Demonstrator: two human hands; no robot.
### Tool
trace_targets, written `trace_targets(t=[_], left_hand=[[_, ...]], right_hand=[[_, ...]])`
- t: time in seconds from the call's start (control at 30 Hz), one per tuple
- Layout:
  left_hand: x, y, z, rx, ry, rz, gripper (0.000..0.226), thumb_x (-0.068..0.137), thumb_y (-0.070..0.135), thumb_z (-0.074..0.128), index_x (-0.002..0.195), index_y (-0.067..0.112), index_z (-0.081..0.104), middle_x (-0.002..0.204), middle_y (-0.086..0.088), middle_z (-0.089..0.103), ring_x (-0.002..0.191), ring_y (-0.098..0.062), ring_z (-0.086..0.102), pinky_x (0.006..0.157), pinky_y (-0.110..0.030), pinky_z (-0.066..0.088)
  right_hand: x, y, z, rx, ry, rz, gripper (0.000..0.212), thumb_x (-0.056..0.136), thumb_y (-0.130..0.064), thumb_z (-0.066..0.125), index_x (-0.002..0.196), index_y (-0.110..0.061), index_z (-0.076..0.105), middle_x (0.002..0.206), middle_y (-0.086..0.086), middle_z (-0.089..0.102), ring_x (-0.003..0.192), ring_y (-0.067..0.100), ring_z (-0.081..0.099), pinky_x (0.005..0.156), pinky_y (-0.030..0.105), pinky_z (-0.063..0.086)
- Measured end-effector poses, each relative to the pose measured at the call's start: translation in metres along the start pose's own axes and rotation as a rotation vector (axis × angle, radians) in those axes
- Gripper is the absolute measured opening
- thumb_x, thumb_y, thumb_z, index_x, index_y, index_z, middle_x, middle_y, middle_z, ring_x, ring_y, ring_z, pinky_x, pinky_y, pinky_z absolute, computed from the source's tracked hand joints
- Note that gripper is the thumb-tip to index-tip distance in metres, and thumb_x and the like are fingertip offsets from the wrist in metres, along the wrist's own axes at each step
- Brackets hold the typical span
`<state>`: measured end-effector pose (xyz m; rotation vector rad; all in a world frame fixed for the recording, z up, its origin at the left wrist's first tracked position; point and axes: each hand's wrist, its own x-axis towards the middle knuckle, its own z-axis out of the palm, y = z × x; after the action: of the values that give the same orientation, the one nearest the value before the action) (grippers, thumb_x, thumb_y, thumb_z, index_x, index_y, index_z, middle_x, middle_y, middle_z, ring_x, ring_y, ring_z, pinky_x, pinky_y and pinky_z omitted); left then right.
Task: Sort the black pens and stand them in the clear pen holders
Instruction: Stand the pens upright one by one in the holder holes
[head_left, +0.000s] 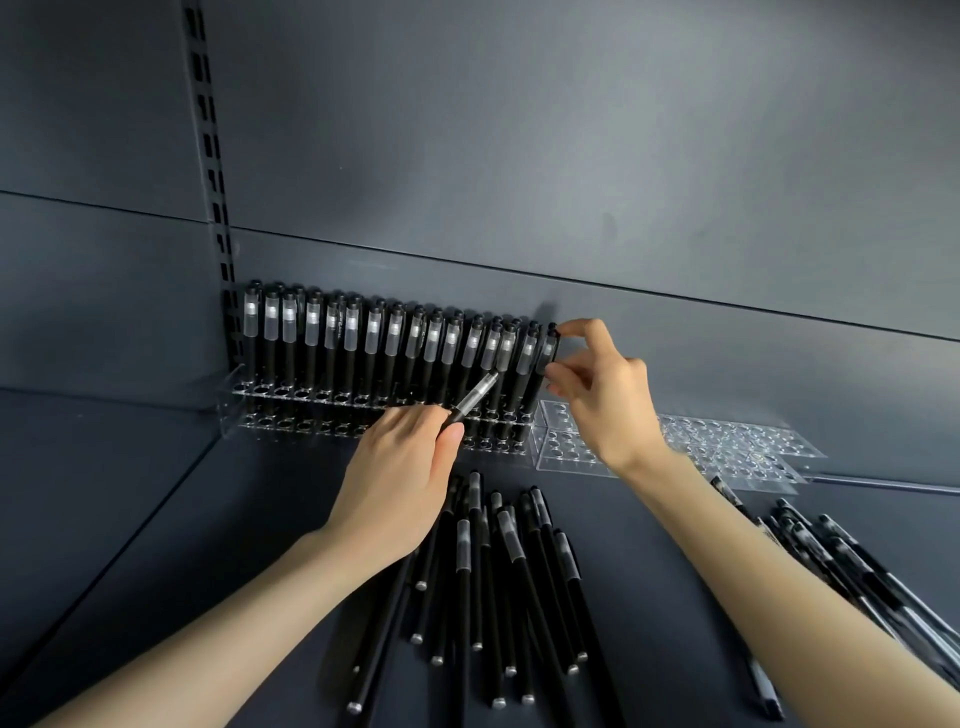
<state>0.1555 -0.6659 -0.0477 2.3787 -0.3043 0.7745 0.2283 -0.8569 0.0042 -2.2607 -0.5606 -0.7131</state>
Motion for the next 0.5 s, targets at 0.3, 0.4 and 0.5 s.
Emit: trace_targets(t=[0.3,0.4,0.5], left_hand=[[-0.003,0.025,-0.022,-0.356,-0.052,-0.073,0.021,0.099,0.035,0.039,0.094,0.020,0.053,0.052,-0.002,0.044,0.043,-0.013,0.035,0.043,-0.034,0.029],[-0.008,0.024,-0.037,-0.398,-0.040,-0.107,0.022,0.100,0.034,0.037,0.092,0.021,0.054,0.051,0.006,0.040,0.044,-0.011,0.033,0.044,-0.025,0.027],[-0.013,0.006,-0.057,-0.434,-0.034,-0.152,0.028,0.101,0.027,0.036,0.091,0.013,0.058,0.063,0.002,0.049,0.048,-0.005,0.037,0.047,-0.016,0.030]], right_hand=[[-0.025,-0.062,0.002,0.556,-0.012,0.117,0.019,0.087,-0.024,0.066,0.103,-0.018,0.058,0.074,0.001,0.069,0.078,0.025,0.066,0.083,0.046,0.053],[-0.022,-0.083,0.014,0.709,-0.016,0.106,0.019,0.085,-0.011,0.068,0.100,-0.015,0.059,0.067,-0.004,0.068,0.074,0.017,0.066,0.085,0.041,0.053],[-0.016,-0.098,0.029,0.807,-0.010,0.153,0.021,0.086,-0.002,0.064,0.102,-0.013,0.057,0.066,-0.006,0.068,0.073,0.012,0.066,0.084,0.036,0.054]])
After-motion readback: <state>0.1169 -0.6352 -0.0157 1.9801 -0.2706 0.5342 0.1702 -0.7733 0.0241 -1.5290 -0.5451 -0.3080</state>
